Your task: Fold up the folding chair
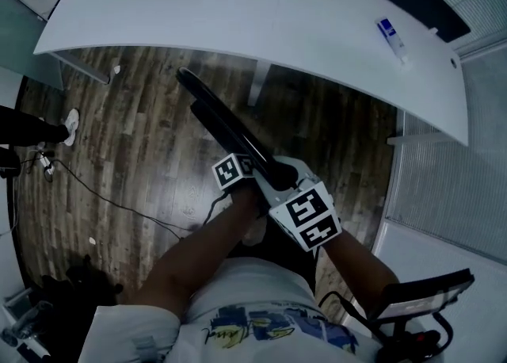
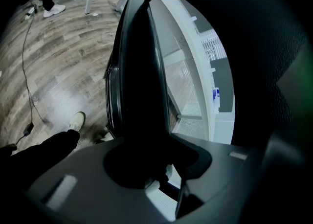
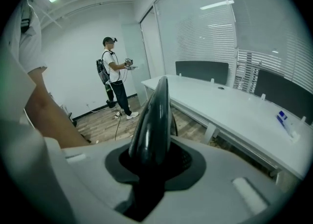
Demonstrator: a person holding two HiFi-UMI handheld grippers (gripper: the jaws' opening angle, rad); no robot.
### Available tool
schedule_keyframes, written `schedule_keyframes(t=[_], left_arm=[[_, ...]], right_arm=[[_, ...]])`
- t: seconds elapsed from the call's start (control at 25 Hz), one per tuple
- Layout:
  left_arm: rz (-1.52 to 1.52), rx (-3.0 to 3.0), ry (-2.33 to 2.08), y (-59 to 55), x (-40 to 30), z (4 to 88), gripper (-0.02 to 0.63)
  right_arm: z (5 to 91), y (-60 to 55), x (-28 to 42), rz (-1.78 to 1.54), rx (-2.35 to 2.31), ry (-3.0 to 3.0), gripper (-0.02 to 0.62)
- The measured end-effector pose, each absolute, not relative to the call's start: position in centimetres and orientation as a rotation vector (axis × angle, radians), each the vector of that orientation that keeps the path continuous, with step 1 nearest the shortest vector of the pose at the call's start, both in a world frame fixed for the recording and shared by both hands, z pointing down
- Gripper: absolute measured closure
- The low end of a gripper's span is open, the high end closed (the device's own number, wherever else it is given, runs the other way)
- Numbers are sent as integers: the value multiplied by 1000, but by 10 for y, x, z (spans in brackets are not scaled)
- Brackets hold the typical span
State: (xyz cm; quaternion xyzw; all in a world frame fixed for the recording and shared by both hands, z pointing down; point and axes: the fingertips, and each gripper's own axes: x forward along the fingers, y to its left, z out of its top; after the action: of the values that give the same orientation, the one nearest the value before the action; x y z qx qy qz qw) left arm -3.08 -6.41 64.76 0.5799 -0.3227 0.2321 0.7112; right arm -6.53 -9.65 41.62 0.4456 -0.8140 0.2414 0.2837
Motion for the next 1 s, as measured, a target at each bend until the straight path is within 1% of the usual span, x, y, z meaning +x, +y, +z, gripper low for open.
schedule_keyframes(t=[0.48,0.8,1.0], left_arm=[[315,1142,-910,-134,-3,669,474],[234,1075,-987,-175,45,675,474],[215,1043,-999,-182,58,678,472]], right_arm=[[438,-158,-35,562,847,-2319,512],[445,-198,20,534,689,-2375,511],[447,-206,35,525,625,-2398,511]])
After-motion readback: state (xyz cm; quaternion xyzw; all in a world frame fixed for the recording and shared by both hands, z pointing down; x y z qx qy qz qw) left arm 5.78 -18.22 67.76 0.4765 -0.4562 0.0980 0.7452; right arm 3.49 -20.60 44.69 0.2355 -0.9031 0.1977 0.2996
